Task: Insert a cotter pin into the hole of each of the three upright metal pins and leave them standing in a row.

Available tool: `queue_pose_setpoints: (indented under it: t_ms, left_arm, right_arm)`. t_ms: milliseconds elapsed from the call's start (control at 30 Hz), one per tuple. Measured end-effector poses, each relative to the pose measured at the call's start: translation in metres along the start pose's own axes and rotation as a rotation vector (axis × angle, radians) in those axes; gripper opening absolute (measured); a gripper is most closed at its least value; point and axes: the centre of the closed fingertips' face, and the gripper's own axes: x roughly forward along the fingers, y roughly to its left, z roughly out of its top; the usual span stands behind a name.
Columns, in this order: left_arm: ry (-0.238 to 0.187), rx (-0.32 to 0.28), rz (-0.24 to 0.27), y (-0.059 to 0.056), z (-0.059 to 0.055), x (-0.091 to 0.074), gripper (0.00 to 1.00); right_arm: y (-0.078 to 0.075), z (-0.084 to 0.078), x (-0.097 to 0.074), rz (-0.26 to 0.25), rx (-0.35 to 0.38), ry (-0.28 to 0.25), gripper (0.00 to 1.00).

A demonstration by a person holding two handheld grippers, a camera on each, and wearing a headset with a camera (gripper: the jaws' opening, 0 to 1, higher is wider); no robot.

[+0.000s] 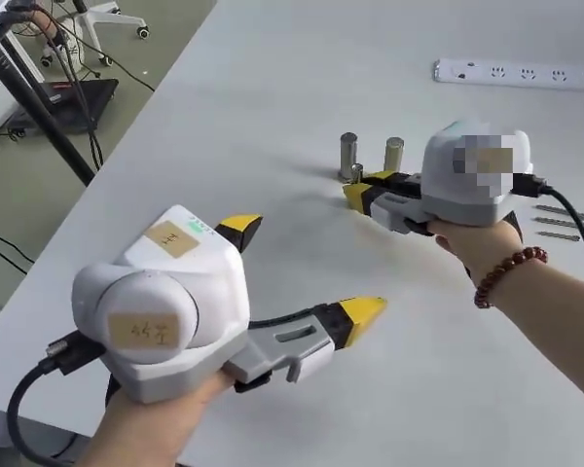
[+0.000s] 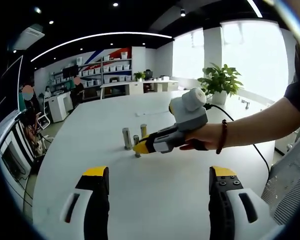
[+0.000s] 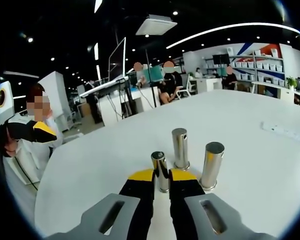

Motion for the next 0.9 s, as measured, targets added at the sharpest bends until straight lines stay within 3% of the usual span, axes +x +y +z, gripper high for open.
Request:
queue_pose_setpoints:
  t_ms: [167, 500, 700, 767, 900]
  left_arm:
    - [-0.007, 0.005, 0.000, -0.001, 0.004, -0.001, 0.81]
    - [-0.016, 0.011, 0.001, -0.002, 0.007, -0.006, 0.82]
    - [-0.025, 0.013, -0.004, -0.007, 0.009, -0.009, 0.82]
    - [-0.027, 0.014, -0.007, -0.009, 0.010, -0.009, 0.82]
    - [-0.040, 0.016, -0.022, -0.014, 0.012, -0.009, 0.82]
  right_arm:
    - [0.001, 0.002, 0.000, -0.011, 0.000, 0.006, 0.04]
    - [0.002, -0.002, -0.010, -0.035, -0.085, 0.042, 0.04]
    - [0.000, 0.000, -0.028, -0.095, -0.129, 0.042, 0.04]
    - [-0.008, -0.002, -0.032, -0.124, -0.132, 0.049, 0.04]
    - [-0.012, -0.011, -0.047, -0.187, -0.099, 0.064, 0.04]
